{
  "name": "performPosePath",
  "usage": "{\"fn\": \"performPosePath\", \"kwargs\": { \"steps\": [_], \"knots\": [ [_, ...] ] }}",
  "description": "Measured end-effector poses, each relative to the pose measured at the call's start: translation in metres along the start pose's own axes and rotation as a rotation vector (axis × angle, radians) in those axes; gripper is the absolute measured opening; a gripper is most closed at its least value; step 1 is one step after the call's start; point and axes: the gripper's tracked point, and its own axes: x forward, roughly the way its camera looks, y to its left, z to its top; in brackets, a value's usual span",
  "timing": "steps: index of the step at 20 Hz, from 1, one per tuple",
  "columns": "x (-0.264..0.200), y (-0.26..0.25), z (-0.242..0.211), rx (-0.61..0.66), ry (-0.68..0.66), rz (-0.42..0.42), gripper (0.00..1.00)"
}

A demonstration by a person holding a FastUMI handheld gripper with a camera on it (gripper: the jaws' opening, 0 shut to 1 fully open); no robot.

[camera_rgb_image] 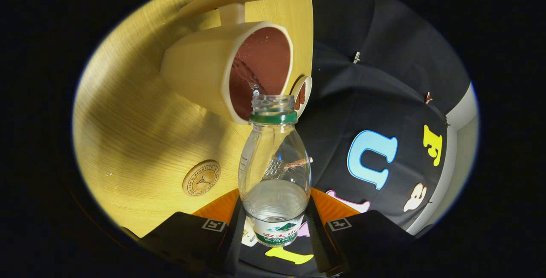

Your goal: Take the bottle from table, then pour the juice into the cup, finally place the bottle on the coaster

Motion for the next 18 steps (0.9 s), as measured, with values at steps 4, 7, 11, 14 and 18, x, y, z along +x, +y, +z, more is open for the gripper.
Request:
{"fn": "performPosePath", "kwargs": {
  "steps": [4,7,11,14,18],
  "knots": [
    [0.001,-0.003,0.000,-0.030,-0.006,0.002,0.70],
    [0.000,-0.003,-0.001,-0.048,-0.010,0.007,0.70],
    [0.001,-0.006,0.000,-0.082,-0.019,0.009,0.70],
    [0.005,-0.010,0.003,-0.123,-0.032,0.001,0.70],
    [0.016,-0.021,0.006,-0.188,-0.054,-0.013,0.70]
  ]
}}
